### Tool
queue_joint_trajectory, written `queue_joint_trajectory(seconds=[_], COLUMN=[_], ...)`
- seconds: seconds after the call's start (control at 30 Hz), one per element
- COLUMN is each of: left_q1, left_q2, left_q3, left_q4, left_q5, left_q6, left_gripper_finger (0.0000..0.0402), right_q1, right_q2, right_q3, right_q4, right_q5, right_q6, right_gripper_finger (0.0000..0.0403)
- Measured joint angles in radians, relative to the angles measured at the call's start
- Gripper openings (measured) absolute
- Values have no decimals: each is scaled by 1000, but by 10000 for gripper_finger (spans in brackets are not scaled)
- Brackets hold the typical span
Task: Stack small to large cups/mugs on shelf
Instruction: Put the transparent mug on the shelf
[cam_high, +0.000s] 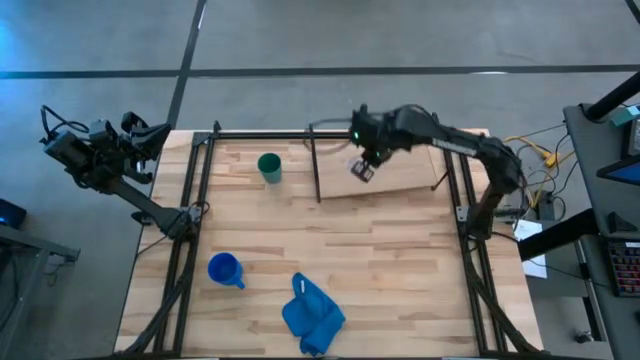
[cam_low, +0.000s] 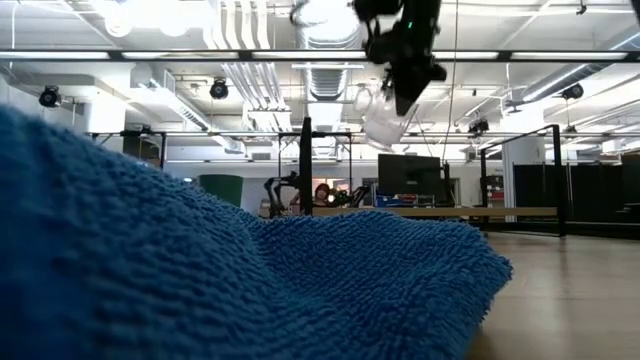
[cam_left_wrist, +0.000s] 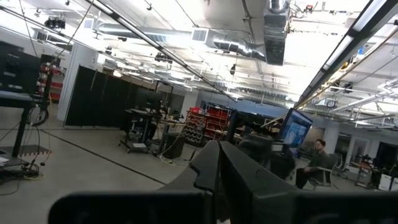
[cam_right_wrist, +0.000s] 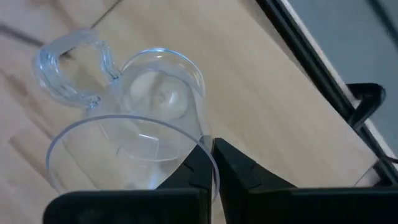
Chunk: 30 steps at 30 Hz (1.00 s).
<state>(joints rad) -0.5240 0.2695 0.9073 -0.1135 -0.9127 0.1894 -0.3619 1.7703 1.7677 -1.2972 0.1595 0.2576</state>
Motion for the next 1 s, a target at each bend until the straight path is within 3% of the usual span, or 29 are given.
queue_joint_trajectory(seconds=[0.17, 0.37, 0.5, 0.73, 1.0], left_q1=[0, 0, 0, 0, 0], left_q2=[0, 0, 0, 0, 1], left_q3=[1, 1, 1, 1, 1], left_q4=[0, 0, 0, 0, 0], left_q5=[0, 0, 0, 0, -1], left_q6=[0, 0, 0, 0, -23], left_gripper_finger=[0, 0, 0, 0, 0], right_q1=[-105, -123, -120, -122, -121], right_q2=[114, 283, 392, 505, 518], right_q3=[110, 305, 425, 570, 576], right_q4=[2, -25, -128, -274, -250], right_q5=[-147, -234, -232, -140, -141], right_q6=[-47, -121, -120, -120, -125], right_gripper_finger=[9, 9, 9, 9, 9])
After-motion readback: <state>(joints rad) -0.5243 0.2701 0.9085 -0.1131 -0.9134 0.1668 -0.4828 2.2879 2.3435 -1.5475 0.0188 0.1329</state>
